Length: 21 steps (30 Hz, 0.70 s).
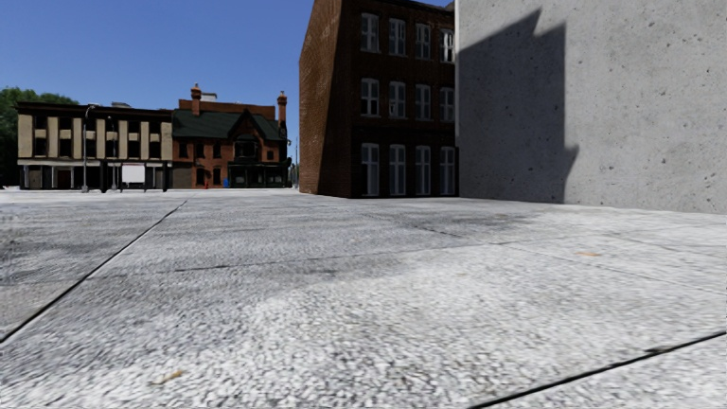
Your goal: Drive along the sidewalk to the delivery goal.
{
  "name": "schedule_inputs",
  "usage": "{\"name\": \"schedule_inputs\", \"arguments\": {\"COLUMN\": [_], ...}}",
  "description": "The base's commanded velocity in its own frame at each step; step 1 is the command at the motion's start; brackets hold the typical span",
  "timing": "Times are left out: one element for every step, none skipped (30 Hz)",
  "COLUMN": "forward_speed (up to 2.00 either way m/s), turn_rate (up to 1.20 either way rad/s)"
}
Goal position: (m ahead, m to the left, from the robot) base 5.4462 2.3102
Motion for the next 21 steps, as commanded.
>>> {"name": "schedule_inputs", "arguments": {"forward_speed": [1.96,1.96,1.96,1.96,1.96,1.96,1.96,1.96,1.96,1.96,1.96,1.96,1.96,1.96,1.96,1.96,1.96,1.96,1.96,1.96,1.96], "turn_rate": [0.75,0.75,0.74,0.74,0.74,0.74,0.66,0.66,0.65,0.64,0.64,0.64,0.64,0.64,0.63,0.63,0.63,0.63,0.49,0.0,0.0]}}
